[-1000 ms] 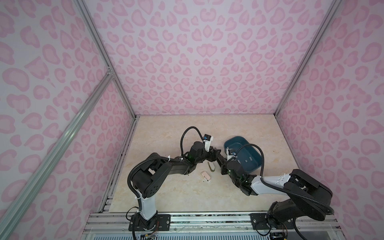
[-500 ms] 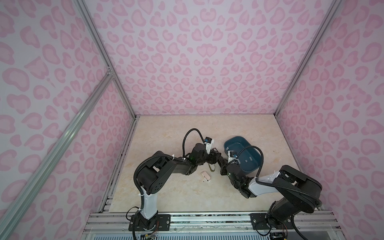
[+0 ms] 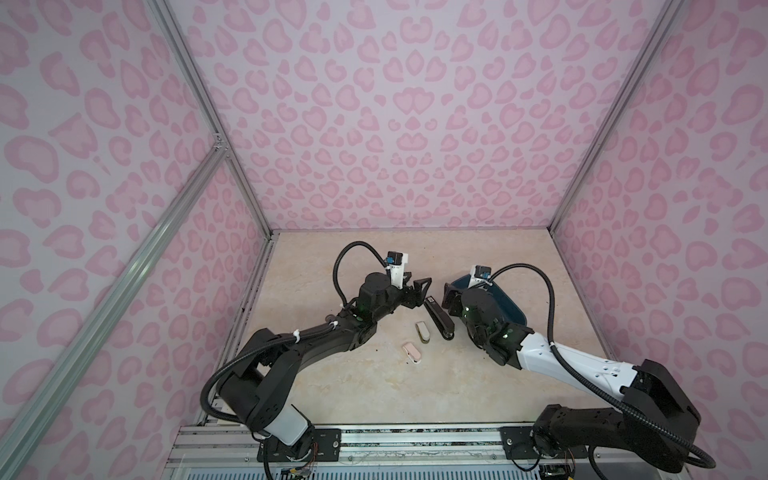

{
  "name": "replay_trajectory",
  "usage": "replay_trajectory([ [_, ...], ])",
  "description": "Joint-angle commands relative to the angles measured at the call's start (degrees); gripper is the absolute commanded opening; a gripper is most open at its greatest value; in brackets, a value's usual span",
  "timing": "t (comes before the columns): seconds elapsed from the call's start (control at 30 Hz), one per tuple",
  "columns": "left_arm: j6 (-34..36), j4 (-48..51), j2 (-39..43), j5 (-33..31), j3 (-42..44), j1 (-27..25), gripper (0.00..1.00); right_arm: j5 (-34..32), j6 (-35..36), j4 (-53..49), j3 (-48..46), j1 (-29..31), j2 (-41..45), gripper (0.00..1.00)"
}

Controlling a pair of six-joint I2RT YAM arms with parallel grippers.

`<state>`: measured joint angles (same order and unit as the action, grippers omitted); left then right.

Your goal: Load the staples into the stapler

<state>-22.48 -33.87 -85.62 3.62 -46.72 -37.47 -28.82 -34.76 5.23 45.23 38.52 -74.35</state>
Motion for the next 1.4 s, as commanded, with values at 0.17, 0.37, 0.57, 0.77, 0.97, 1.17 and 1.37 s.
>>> replay_trajectory([
  [0.17, 8.9, 12.5, 21.1, -38.3, 7.4, 4.1, 0.82, -21.7, 9.4, -2.6, -4.5, -23.8, 1.2, 0.86],
  [0.37, 21.2, 12.7, 22.6, -49.4, 14.5, 11.6, 0.81, -4.2, 16.5, 19.8, -15.7, -39.8, -7.2, 0.87],
  [0.57, 17.5, 7.6, 25.0, -32.7, 23.3, 28.8, 0.8, 4.2, 23.3, 30.2, -17.1, -38.8, -10.8, 0.96],
  [0.77, 15.6, -5.1, 15.7, -24.1, 27.9, 37.9, 0.79, 7.8, 31.5, 51.9, -26.7, -34.5, -13.8, 0.95],
  [0.97, 14.2, -21.5, 7.1, -16.0, 30.5, 39.7, 0.78, 8.4, 31.0, 55.3, -27.5, -35.1, -14.6, 0.99],
  [1.17, 18.2, -22.7, 1.5, -11.8, 28.4, 38.3, 0.86, 8.5, 30.9, 50.9, -26.5, -35.1, -13.4, 0.99],
  [1.37, 18.3, -22.5, 1.5, -11.8, 28.2, 38.3, 0.98, 8.3, 31.2, 50.9, -26.3, -34.9, -13.5, 0.99],
])
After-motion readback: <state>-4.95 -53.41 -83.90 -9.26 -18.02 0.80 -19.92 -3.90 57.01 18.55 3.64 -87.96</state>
